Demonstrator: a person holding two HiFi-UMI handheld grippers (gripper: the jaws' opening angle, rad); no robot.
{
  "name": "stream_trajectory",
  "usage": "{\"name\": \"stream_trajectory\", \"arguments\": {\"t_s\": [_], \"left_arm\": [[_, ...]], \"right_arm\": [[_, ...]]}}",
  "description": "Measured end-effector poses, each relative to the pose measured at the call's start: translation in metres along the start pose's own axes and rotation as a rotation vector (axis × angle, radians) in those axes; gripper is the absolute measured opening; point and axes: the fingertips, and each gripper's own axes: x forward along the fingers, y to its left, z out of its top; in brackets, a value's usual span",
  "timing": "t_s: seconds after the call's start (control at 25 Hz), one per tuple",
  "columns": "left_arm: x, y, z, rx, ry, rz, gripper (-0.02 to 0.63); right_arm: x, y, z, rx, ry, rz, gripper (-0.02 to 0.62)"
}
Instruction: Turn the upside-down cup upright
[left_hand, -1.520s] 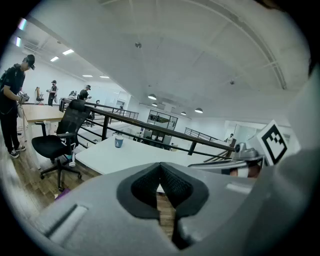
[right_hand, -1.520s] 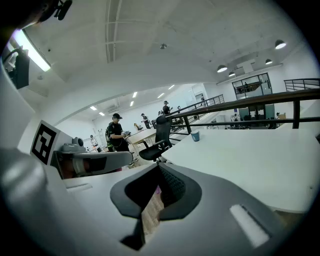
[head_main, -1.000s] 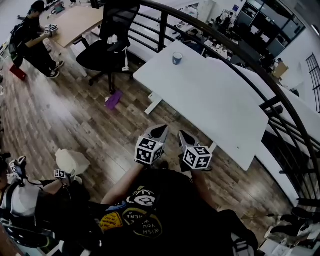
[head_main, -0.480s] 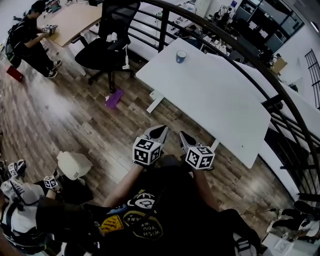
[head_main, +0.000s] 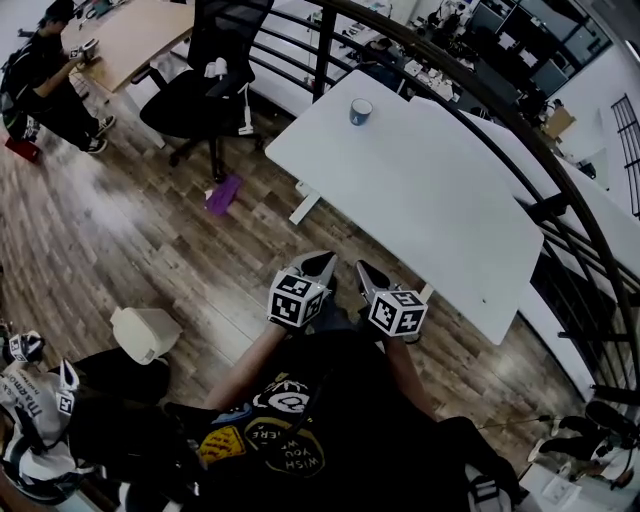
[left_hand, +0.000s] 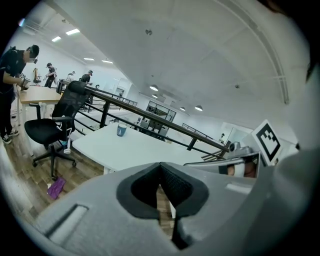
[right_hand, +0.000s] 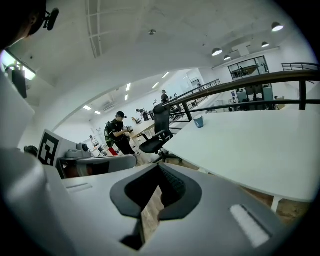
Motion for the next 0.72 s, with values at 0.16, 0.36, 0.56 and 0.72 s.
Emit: {"name": "stream_trajectory", "arguments": {"t_s": [0.16, 0.36, 0.56, 0.72], "left_arm": [[0.047, 0.037, 0.022, 0.052, 0.006, 0.039, 0.005], [0.097, 0.059, 0.065, 0.077, 0.017, 0.064, 0.005], [0.13, 0.047, 0.08, 0.069, 0.028, 0.076, 0.005], [0.153, 0.058, 0.089, 0.064, 0.039, 0.103, 0.005]], "right_arm": [[0.035, -0.032, 0.035, -0.025, -0.016, -0.004, -0.002], [0.068, -0.067, 0.082, -0.047, -0.018, 0.008, -0.002], [0.075, -0.102, 0.094, -0.022, 0.003, 0.025, -0.002], [0.089, -0.124, 0.101, 0.001, 0.031, 0.033, -0.002]]}}
